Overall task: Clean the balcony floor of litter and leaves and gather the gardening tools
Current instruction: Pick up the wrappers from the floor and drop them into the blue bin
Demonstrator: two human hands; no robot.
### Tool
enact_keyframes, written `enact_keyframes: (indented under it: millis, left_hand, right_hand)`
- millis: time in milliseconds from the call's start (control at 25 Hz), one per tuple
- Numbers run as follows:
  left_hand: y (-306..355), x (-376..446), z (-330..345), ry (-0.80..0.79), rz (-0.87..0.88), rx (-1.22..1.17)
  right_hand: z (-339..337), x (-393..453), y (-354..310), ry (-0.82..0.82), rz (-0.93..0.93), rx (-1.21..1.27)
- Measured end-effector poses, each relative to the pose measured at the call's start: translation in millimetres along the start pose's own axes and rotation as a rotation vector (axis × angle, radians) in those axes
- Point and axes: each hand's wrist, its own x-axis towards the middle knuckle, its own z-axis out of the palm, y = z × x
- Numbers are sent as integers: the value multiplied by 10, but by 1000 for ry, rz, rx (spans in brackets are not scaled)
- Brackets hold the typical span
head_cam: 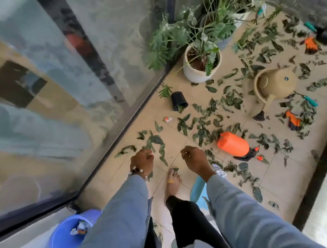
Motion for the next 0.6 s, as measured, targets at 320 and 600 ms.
enact_keyframes:
  millis: [320,600]
  left_hand:
    - [387,1625,341,-27,66,161]
    - [-189,3855,1216,-128,152,400]
  right_hand:
    - [18,1719,348,7,50,-48]
    - [1117,3848,1130,-148,19,-307]
